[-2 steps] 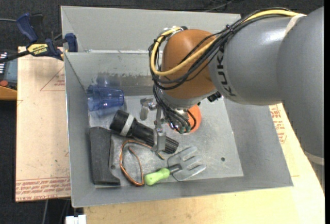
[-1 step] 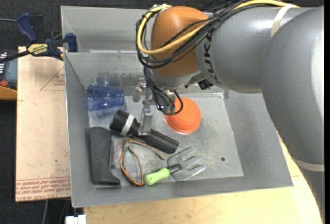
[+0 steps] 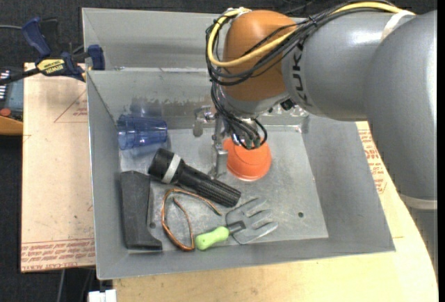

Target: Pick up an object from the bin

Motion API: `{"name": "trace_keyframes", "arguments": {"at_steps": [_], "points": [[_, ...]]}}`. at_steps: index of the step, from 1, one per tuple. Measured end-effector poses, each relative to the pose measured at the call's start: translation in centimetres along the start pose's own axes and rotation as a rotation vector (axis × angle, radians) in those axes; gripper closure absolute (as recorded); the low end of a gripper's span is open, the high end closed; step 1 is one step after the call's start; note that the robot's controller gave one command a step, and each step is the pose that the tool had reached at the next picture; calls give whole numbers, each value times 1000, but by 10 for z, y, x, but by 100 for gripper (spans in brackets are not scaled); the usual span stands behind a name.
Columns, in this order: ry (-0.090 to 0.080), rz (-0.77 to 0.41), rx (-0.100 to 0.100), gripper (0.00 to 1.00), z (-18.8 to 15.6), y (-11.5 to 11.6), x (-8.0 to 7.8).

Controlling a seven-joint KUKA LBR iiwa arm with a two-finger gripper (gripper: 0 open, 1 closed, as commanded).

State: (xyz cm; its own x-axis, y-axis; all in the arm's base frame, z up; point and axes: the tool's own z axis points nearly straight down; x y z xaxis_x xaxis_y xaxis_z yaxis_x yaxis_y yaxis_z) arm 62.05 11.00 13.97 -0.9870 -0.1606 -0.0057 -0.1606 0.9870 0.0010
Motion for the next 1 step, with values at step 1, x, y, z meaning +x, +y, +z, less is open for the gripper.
{"name": "trace_keyframes", "arguments": {"at_steps": [1], "points": [[-6, -30, -6, 0, 60, 56, 52]]}}
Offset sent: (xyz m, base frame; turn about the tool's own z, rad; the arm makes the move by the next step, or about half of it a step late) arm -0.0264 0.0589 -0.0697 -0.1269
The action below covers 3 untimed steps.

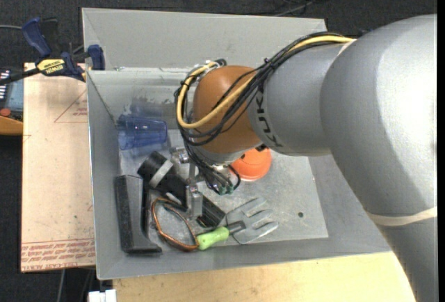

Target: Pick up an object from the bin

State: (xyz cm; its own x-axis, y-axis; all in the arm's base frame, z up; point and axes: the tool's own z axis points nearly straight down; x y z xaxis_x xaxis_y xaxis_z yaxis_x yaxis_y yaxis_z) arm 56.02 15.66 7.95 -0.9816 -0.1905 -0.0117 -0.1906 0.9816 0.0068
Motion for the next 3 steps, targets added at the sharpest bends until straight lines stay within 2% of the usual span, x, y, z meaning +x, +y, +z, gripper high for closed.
{"name": "trace_keyframes", "arguments": {"at_steps": [1, 2, 3], "points": [[-4, -18, 3, 0, 0, -1, -9], [4, 61, 2, 0, 9, 10, -40], [-12, 8, 2, 100, 9, -14, -40]]}}
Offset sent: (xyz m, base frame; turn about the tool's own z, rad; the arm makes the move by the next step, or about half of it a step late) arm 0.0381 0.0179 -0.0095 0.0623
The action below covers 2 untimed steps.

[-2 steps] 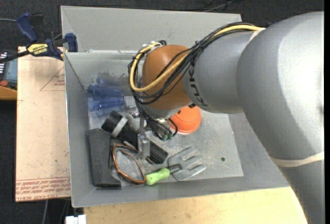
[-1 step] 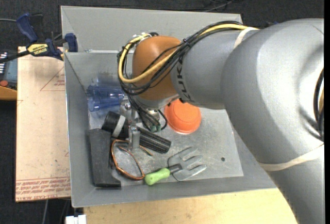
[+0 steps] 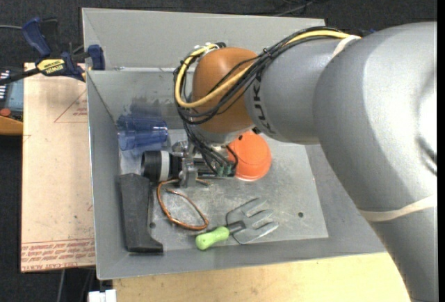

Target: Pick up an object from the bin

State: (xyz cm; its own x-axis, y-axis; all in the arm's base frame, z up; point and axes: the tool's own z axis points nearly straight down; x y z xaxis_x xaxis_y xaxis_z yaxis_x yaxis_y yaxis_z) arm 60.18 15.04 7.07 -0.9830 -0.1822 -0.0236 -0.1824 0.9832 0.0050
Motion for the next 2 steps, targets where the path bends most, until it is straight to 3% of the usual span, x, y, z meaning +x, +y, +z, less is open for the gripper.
{"name": "trace_keyframes", "arguments": {"at_steps": [1, 2], "points": [[0, 1, 0, 100, 0, 0, 0], [-8, -29, -1, 100, -56, 4, -10]]}}
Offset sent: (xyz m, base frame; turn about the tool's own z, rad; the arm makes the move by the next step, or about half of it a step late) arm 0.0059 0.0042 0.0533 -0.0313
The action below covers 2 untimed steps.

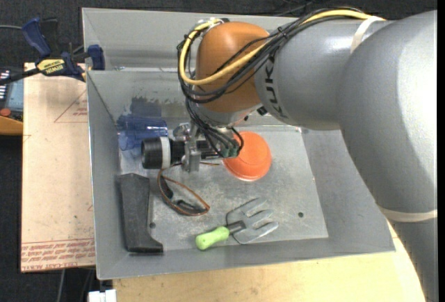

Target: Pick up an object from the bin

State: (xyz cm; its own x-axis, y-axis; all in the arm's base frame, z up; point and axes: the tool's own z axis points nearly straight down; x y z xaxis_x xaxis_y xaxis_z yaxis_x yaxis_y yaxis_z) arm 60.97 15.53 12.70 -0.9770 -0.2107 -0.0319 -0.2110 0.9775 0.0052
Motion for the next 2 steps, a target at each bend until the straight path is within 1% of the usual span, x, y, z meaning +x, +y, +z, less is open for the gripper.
{"name": "trace_keyframes", "arguments": {"at_steps": [1, 2], "points": [[1, -12, 2, 100, -72, -18, -21], [19, 3, -2, 100, -72, -10, 10]]}}
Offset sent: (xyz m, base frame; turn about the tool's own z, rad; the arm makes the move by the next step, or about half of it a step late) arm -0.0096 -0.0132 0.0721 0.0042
